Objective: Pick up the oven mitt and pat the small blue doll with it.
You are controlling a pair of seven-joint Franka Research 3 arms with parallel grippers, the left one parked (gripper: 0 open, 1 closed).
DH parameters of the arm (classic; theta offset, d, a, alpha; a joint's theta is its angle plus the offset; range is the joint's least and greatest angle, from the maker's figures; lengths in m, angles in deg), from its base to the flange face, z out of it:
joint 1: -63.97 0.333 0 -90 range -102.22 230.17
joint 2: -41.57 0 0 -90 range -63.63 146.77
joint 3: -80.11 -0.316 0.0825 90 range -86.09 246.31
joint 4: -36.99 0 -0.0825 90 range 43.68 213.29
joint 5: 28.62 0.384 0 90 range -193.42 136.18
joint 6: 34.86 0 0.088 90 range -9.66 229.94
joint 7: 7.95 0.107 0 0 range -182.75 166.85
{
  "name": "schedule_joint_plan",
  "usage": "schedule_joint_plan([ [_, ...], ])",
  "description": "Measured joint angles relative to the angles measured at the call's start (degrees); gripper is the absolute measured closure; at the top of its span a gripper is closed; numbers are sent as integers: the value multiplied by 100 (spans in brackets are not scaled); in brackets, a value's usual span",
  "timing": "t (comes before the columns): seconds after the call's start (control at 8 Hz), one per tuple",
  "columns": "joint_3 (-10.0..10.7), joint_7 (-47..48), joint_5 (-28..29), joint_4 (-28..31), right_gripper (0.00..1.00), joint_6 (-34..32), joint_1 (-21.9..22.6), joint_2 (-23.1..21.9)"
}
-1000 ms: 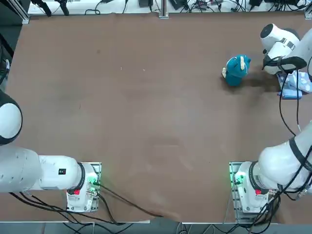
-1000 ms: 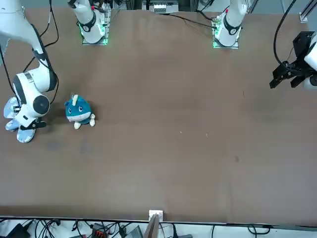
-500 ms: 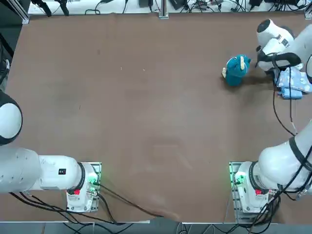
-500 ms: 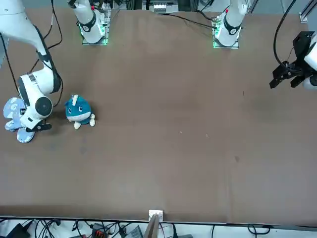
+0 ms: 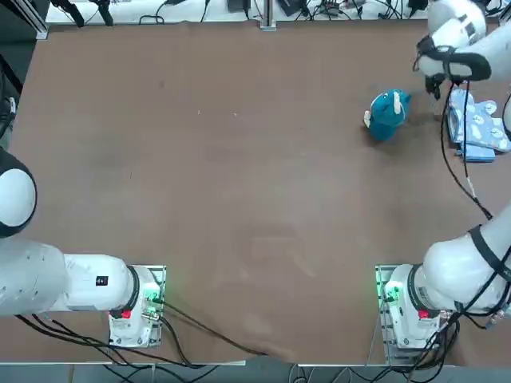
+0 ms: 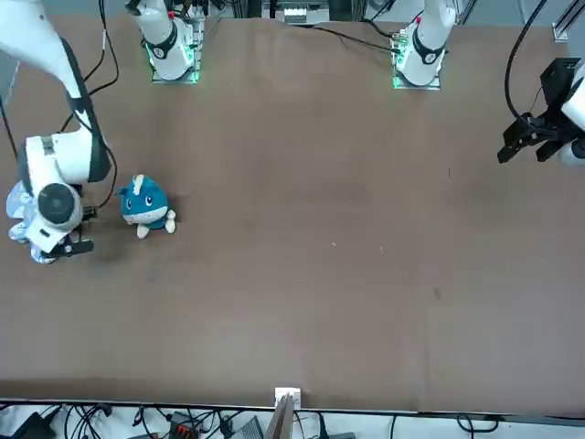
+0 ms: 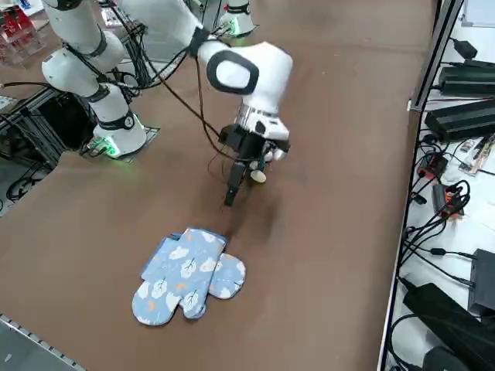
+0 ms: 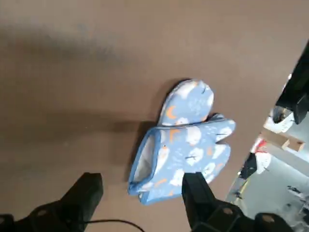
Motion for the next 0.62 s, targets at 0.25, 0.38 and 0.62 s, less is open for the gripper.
schedule_joint_plan([
  [0.25,-220,-113,718,-589,0,-552,2,-228],
  [0.38,-307,-119,1041,-861,0,-858,5,-337],
  [0.62,-400,-149,1772,-1545,0,-1575,3,-535],
])
